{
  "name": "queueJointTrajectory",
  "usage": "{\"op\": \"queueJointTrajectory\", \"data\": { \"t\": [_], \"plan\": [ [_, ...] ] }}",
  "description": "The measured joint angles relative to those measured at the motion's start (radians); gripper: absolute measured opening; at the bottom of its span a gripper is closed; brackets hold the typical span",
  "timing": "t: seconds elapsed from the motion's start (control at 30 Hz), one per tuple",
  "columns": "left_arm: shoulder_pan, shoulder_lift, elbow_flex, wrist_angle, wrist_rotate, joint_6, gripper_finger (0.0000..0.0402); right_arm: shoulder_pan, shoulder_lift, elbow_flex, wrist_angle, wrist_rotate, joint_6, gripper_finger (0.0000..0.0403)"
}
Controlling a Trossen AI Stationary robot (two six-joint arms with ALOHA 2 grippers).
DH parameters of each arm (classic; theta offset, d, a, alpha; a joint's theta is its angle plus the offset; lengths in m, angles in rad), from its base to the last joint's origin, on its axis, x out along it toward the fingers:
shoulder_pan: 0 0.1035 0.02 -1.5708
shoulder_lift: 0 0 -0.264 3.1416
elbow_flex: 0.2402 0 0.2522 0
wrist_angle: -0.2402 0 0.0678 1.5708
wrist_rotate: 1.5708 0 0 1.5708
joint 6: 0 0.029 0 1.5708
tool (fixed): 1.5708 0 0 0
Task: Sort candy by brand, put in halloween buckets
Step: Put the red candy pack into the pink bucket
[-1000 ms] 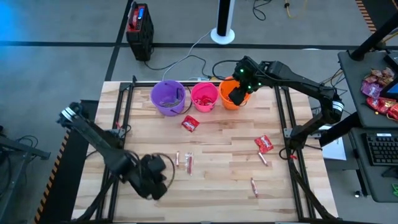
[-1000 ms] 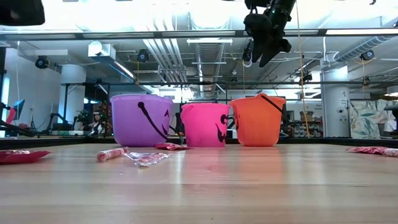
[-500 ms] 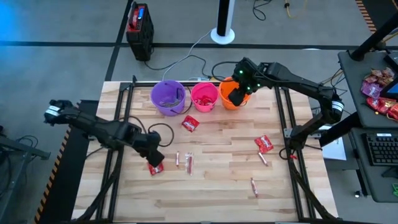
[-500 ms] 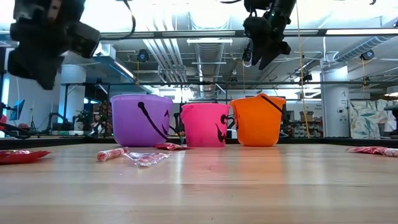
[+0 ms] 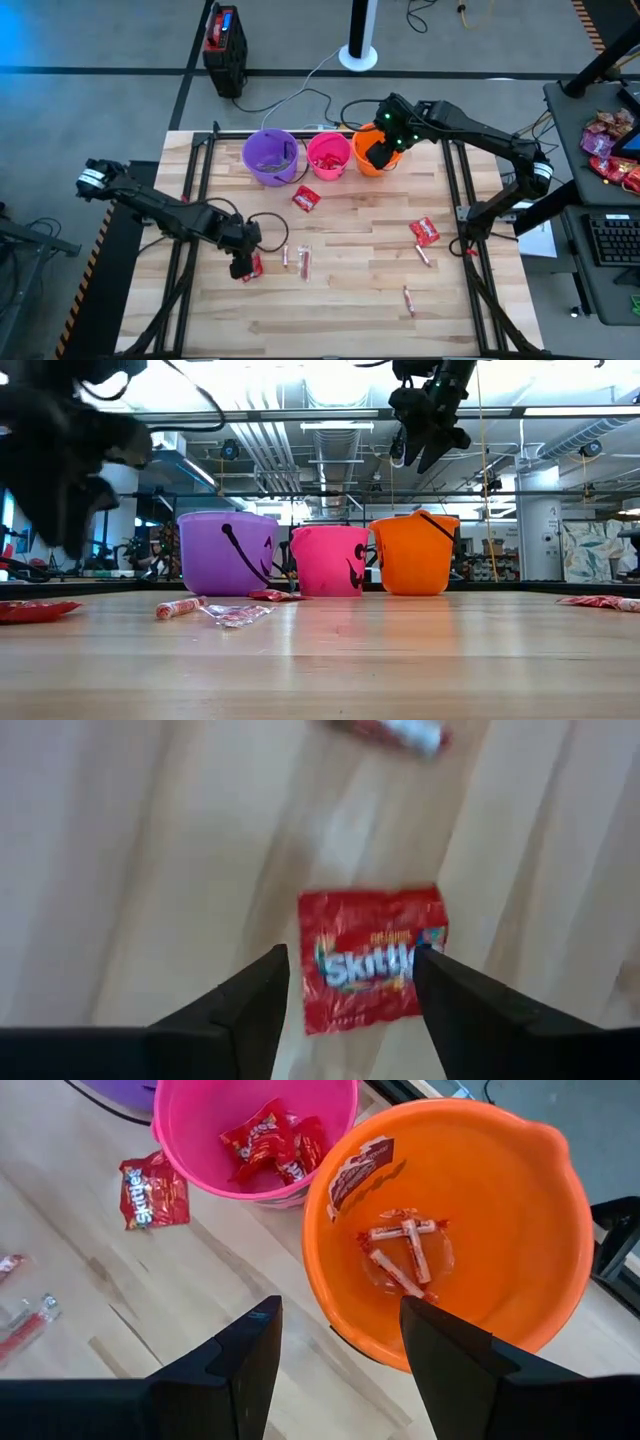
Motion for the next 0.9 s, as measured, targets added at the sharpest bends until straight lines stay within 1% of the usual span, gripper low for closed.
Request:
{"op": "queueJointTrajectory", "data": {
  "t": [0.1, 0.2, 0.43, 0.6, 0.77, 0.9],
  "plan": [
    [-0.03, -0.005, -0.048, 0.074, 0.003, 0.007, 0.0204, 0.0, 0.0, 0.0, 0.0, 0.0, 0.003, 0.0196],
    [-0.048, -0.007, -0.077, 0.114, 0.003, -0.009, 0.0204, 0.0, 0.0, 0.0, 0.0, 0.0, 0.013, 0.0196],
    [-0.06, 0.004, -0.16, 0.231, 0.026, -0.033, 0.0199, 0.0, 0.001, 0.0, 0.008, 0.001, 0.032, 0.0196],
    [-0.06, 0.039, -0.214, 0.264, 0.021, -0.05, 0.0192, 0.0, 0.001, 0.0, 0.008, 0.004, 0.052, 0.0196],
    [-0.06, 0.077, -0.225, 0.278, 0.013, -0.031, 0.0172, 0.0, 0.001, 0.0, 0.008, 0.007, 0.058, 0.0196],
    [-0.06, 0.089, -0.225, 0.287, 0.007, -0.03, 0.0136, 0.0, 0.001, 0.0, 0.011, 0.009, 0.059, 0.0196]
  ]
}}
